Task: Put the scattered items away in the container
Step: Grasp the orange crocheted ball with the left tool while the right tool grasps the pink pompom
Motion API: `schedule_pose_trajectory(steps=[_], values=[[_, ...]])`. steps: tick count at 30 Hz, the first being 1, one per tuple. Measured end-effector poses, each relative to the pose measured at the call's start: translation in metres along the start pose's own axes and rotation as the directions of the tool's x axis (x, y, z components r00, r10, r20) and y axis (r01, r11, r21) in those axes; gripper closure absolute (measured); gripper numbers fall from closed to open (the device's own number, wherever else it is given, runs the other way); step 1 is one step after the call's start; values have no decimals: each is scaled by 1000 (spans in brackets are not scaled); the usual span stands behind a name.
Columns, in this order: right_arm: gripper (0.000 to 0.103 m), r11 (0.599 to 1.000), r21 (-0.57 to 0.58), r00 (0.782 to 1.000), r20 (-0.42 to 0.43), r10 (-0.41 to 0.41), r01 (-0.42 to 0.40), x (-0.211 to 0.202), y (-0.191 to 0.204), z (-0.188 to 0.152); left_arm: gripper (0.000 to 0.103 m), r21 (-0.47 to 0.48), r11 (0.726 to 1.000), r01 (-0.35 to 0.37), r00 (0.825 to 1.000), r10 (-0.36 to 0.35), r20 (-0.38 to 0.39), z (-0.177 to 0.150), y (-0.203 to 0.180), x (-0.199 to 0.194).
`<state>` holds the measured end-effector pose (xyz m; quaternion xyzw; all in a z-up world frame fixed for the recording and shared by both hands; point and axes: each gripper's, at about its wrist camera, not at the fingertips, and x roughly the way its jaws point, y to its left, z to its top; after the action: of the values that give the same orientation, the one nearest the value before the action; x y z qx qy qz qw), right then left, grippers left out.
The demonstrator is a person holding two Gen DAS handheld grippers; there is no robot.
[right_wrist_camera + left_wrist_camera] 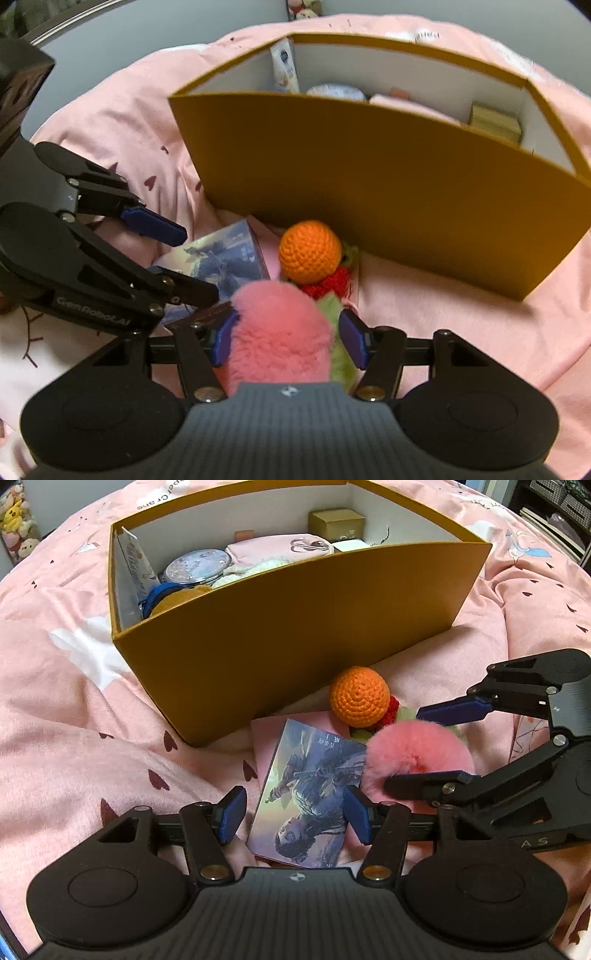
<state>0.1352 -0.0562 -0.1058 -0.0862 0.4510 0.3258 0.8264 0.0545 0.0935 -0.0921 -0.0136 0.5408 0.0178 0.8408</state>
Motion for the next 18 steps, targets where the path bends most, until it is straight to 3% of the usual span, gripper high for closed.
schedule_pose_trajectory(steps=[3,4,9,15,18], values=[[43,1000,-5,1000,-18,-4,4,2,0,-2,32,-3,1000,14,1000,-14,-6,2,-1,1],[49,1000,-15,999,-29,-18,18,2,2,-3,32,-4,1000,18,1000,-18,-9,2,-1,1],[53,992,-50,993,-39,-114,112,-5,4,-10,33,24,1000,3,999,-4,42,4,-9,-7],[52,984,-10,983,-34,-180,179,-18,-7,-17,36,76,997,10,994,-18,112,11,-21,-15],[44,981,-4,980,-30,-195,195,-21,-10,-19,42,118,993,10,992,-25,127,16,-30,-11]])
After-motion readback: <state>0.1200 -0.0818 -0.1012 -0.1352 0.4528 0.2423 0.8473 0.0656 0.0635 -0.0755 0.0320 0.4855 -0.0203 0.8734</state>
